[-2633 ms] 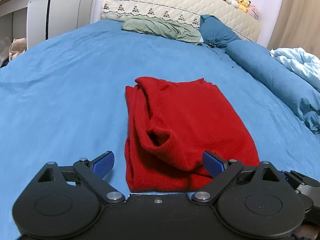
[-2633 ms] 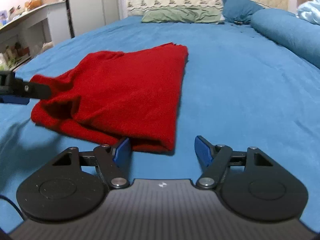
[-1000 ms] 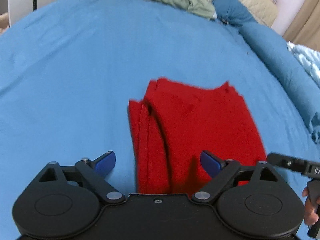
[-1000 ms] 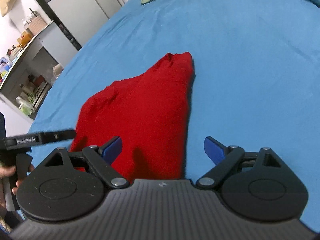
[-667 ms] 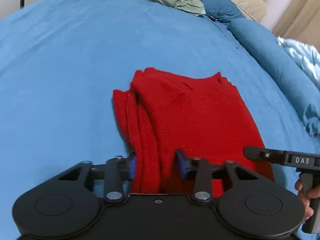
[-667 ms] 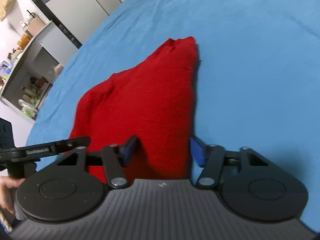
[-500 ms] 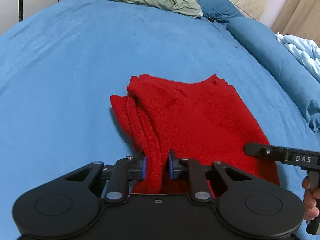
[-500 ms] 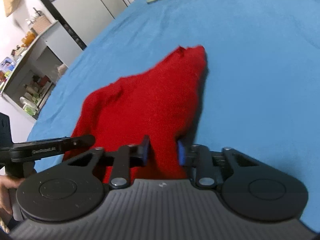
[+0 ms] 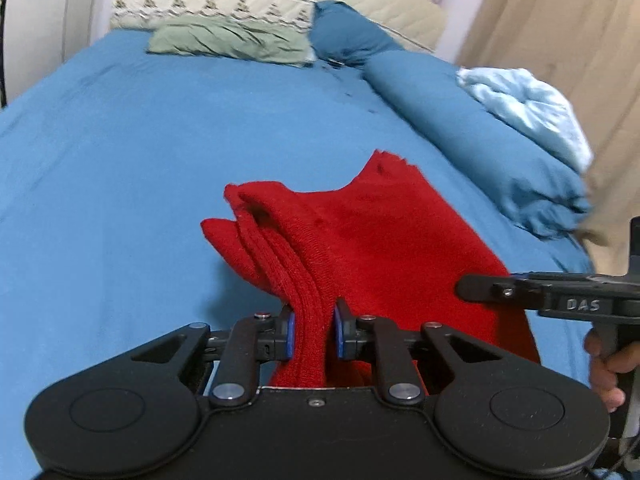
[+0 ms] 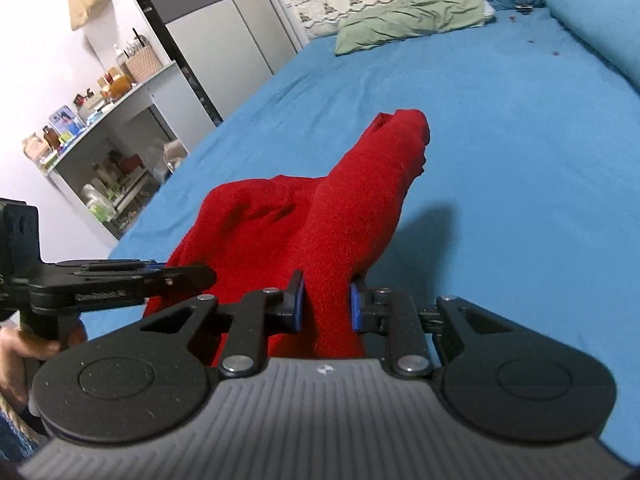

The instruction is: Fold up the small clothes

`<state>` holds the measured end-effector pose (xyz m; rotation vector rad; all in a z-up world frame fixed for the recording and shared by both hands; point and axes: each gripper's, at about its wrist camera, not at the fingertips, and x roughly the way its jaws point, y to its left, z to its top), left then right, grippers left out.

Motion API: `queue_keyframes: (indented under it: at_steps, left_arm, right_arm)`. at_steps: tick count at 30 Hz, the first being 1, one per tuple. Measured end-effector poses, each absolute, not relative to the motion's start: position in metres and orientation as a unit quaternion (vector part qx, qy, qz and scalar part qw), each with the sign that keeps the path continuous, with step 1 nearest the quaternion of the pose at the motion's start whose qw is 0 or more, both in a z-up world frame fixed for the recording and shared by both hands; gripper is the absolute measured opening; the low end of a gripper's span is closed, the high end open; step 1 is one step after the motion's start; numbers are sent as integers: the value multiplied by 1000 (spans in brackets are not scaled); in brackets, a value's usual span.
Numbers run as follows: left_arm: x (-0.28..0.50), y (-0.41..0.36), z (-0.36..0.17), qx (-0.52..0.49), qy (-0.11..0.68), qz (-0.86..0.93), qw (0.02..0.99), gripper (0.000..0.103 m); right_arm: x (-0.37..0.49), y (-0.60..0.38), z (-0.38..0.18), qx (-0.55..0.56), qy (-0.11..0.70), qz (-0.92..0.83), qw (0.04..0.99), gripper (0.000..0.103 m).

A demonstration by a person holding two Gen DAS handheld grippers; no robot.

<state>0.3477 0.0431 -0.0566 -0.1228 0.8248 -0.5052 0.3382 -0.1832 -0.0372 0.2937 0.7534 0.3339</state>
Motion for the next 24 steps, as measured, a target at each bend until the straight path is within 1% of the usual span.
queue_keyframes:
  at_steps: [4,8,10,11,12,14,15,16,17,18,20,24]
  left_arm:
    - [309,23,-91,-73,419,-240,873,20]
    - [289,11,-136,-68,447,-207,868,21]
    - [283,12,-143,-67,440,-195,874,27]
    - [282,14,-143,-69,437,-190,876,29]
    - [281,14,-142,-67,435,-185,878,33]
    - [278,13,-135,-58,426,-176,885,40]
    - [276,13,-132,-52,419,-169,891,52]
    - [273,14,-128,-45,410,-162,897,66]
    - [272,16,-125,-37,401,-153,903,72]
    - [271,19,-124,-29,393,-144,908,78]
    - [273,20,-129,-11,394,-130,910,79]
    - [285,12,-151,11,416,-115,902,78]
  right_arm:
    - [292,-207,-60,152,387,143,898,37]
    - [258,-232,-114,185,414,117,884,38]
    - [249,-241,-136,189,418,105,883,41]
    - [245,-245,-142,196,406,107,886,42]
    - [241,-248,-145,204,398,109,887,42]
    - [239,-249,-144,214,394,107,887,48]
    - [237,-247,-140,209,391,103,890,53]
    - [233,-246,-136,199,387,100,895,69]
    - [230,-243,-131,187,380,95,901,80]
    - [228,-242,-128,174,372,89,907,82]
    - [229,-239,-127,155,371,76,912,82]
    - [239,-244,-143,151,396,46,905,83]
